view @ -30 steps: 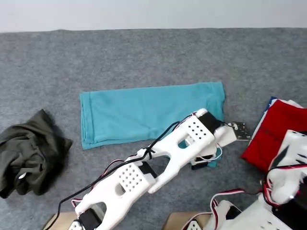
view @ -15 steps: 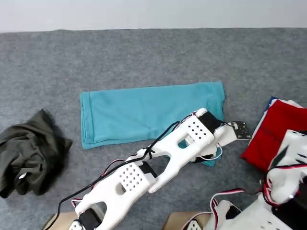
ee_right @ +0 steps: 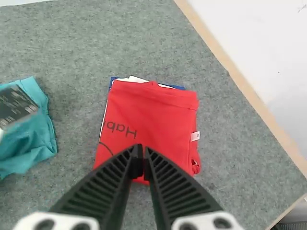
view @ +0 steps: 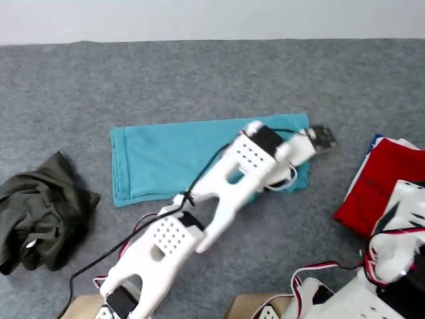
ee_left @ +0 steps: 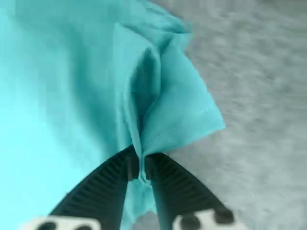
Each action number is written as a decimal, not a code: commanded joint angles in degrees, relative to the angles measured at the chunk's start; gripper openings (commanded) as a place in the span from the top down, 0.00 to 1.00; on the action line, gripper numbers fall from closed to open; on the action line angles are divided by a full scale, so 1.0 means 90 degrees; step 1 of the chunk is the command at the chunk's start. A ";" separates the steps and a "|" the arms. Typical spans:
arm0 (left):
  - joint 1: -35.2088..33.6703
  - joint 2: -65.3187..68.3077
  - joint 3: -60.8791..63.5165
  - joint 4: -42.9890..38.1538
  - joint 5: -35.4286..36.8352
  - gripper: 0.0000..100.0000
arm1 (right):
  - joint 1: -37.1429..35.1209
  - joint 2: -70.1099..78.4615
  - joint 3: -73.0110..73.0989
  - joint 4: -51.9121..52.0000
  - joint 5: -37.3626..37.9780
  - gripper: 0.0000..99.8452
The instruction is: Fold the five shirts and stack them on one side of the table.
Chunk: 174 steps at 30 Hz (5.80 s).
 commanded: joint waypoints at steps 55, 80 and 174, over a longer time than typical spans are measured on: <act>-0.0821 -0.0889 0.0347 0.0469 0.0029 0.91 | 0.0034 0.0015 0.0020 0.0132 0.0049 0.99; -0.0703 -0.0381 -0.0991 0.0293 0.0059 0.95 | 0.0034 0.0063 0.0020 0.0112 0.0039 0.99; -0.5871 -0.0303 0.2515 -0.0068 0.0576 0.97 | -0.0454 0.0015 0.0635 0.0132 0.0000 0.99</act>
